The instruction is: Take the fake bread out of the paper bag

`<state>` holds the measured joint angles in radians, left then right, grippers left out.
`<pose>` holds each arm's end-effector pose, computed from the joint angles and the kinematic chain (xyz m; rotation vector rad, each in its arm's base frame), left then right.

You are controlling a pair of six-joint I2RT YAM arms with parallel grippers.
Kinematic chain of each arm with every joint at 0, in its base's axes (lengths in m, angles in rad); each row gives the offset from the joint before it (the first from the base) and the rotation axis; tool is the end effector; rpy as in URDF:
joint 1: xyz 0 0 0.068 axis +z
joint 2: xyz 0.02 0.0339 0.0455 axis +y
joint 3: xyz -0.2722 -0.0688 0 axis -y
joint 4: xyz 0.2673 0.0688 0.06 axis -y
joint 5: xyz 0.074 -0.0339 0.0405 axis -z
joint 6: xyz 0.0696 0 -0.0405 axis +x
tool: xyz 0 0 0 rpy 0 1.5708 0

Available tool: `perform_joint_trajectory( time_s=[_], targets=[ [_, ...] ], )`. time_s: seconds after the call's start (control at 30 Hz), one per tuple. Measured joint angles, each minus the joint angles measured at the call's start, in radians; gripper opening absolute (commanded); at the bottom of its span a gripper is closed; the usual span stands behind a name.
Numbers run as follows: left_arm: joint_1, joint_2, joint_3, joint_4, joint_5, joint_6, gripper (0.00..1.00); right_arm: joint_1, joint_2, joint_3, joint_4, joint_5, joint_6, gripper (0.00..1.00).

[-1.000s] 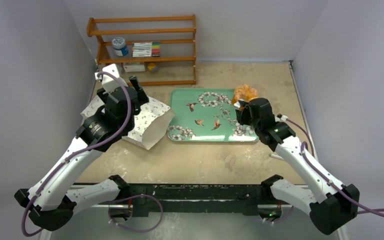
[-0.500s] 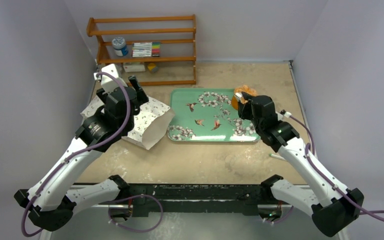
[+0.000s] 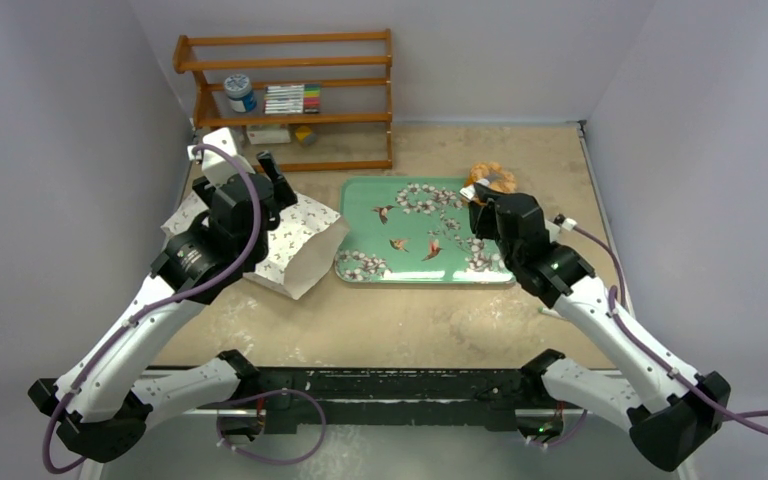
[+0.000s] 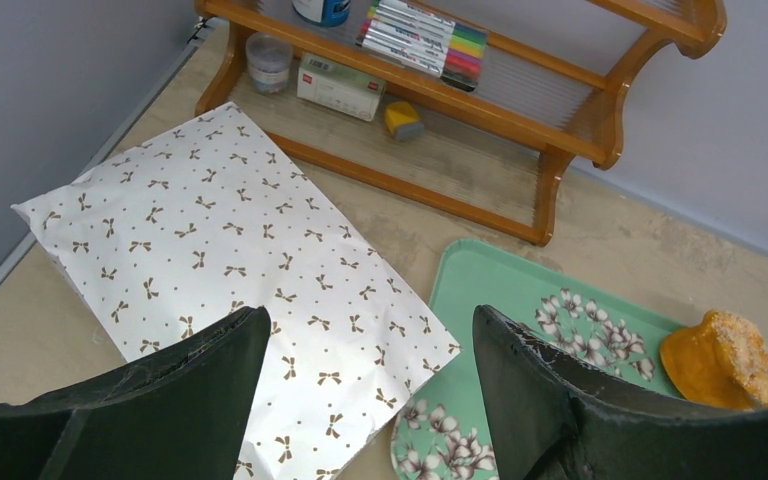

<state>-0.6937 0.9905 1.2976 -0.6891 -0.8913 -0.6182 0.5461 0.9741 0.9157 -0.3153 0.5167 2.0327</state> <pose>0.2012 -0.0969 0.4352 -0.4901 1.7399 -0.0580 0.2423 0.1070 0.3339 1.6714 1.2685 1.2014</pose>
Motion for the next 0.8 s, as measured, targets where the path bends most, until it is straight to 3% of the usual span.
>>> perform_joint_trajectory(
  time_s=[0.5,0.8],
  targets=[
    [0.0,-0.028,0.0,0.0,-0.002,0.0,0.75,0.151,0.022,0.0,0.016,0.043,-0.041,0.34],
    [0.0,-0.032,0.0,0.0,-0.014,0.0,0.75,0.212,0.054,0.038,0.047,-0.012,-0.285,0.17]
  ],
)
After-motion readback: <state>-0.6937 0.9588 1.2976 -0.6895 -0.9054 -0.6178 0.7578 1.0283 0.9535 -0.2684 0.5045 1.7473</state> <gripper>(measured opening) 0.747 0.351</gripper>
